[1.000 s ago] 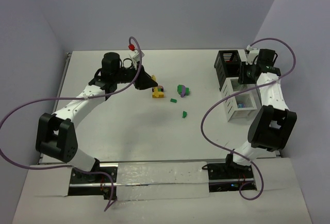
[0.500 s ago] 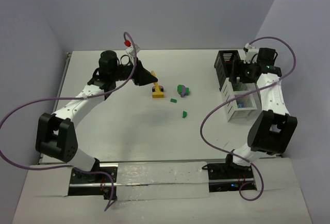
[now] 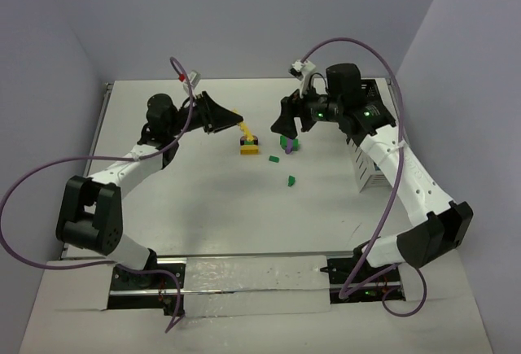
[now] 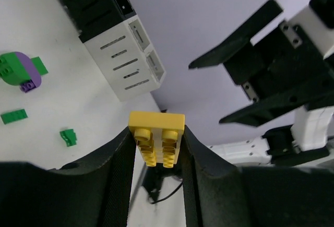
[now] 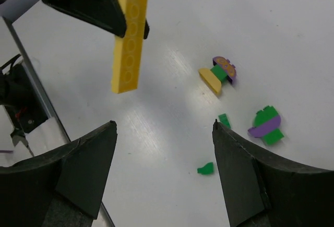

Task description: Sort the legos into containers by color

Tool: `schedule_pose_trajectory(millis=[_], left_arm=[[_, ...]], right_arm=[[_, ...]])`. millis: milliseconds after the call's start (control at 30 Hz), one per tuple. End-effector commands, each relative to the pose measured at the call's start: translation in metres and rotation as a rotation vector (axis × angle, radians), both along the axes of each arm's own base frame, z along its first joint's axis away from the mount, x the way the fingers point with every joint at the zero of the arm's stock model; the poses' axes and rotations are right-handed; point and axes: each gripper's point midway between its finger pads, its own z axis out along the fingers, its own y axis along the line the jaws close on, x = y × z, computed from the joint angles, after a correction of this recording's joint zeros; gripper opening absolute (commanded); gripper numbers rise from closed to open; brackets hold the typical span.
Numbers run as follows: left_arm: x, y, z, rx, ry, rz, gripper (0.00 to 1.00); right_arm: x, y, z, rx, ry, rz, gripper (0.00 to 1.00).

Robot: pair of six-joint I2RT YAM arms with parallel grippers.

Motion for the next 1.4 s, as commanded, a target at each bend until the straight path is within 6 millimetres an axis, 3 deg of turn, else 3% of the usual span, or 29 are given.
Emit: schedule_pose_trajectory(millis=[0,233,433,1167,1367], left_arm=[[0.009,0.007,0.031,-0.151,0.082,0.049,0.0],[0.014,0.007,0.027,-0.202,0.185,0.073,0.0],[0.019,0.006,0.019,-0.232,0.277,0.074,0.0],[0.022,-0.024,0.016,-0.377,0.404,-0.036,0.0],[0.018,-0.028,0.018,-0.389,0.406,-0.043,0.0]], right_arm=[[0.0,0.024,0.01,0.034,-0.024,0.035,0.8],[-0.018,0.053,0.009,0.018,-0.027,0.133,0.81],[-0.015,0.063,0.007,-0.001,-0.037,0.121,0.82],[0.022,0.04,0.0,-0.089,-0.089,-0.079,0.84],[0.033,0.04,-0.003,-0.098,-0.096,-0.117,0.78]])
